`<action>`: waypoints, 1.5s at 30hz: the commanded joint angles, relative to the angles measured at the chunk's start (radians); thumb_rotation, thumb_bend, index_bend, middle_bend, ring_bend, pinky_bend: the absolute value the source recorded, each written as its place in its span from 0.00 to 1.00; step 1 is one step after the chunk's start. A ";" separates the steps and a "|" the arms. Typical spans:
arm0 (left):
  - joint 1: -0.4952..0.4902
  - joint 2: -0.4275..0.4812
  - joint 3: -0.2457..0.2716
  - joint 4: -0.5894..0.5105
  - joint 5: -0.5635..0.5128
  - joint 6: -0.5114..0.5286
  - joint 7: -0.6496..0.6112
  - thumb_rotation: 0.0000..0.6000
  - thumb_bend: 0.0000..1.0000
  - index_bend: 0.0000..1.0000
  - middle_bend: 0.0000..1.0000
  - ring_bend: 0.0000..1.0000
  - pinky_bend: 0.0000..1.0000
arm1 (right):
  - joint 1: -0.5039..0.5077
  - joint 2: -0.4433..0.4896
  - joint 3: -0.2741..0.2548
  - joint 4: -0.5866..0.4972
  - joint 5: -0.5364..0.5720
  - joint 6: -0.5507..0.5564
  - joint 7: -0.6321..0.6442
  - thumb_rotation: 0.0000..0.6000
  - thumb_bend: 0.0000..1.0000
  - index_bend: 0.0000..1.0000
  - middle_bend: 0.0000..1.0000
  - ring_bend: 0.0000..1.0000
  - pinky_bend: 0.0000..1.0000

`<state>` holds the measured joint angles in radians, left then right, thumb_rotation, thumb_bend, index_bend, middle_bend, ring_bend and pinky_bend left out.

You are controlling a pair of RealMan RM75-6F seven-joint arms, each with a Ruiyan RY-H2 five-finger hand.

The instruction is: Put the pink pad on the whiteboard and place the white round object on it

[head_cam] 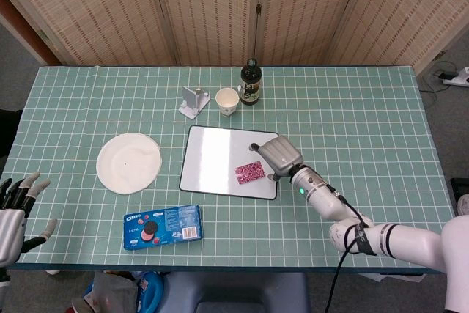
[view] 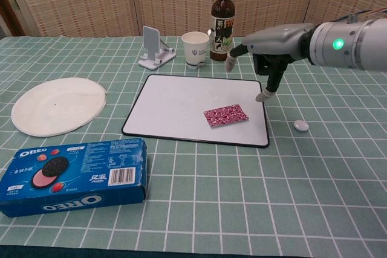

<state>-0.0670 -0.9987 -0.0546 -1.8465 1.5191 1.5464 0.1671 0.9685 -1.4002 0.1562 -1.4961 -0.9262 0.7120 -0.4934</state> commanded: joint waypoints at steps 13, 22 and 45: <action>-0.002 -0.002 0.002 -0.009 0.011 0.000 0.002 1.00 0.29 0.16 0.10 0.12 0.03 | -0.188 0.091 -0.135 0.014 -0.257 0.116 0.225 1.00 0.18 0.38 0.96 1.00 1.00; -0.002 -0.006 0.003 -0.017 0.015 -0.001 0.013 1.00 0.29 0.16 0.10 0.12 0.03 | -0.210 0.035 -0.158 0.115 -0.284 0.074 0.266 1.00 0.20 0.41 0.96 1.00 1.00; 0.001 -0.014 0.005 0.004 -0.002 -0.008 0.008 1.00 0.29 0.16 0.10 0.12 0.03 | -0.184 -0.040 -0.118 0.215 -0.234 -0.007 0.235 1.00 0.24 0.41 0.96 1.00 1.00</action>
<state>-0.0662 -1.0125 -0.0499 -1.8430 1.5175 1.5386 0.1750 0.7837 -1.4393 0.0372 -1.2822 -1.1614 0.7057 -0.2574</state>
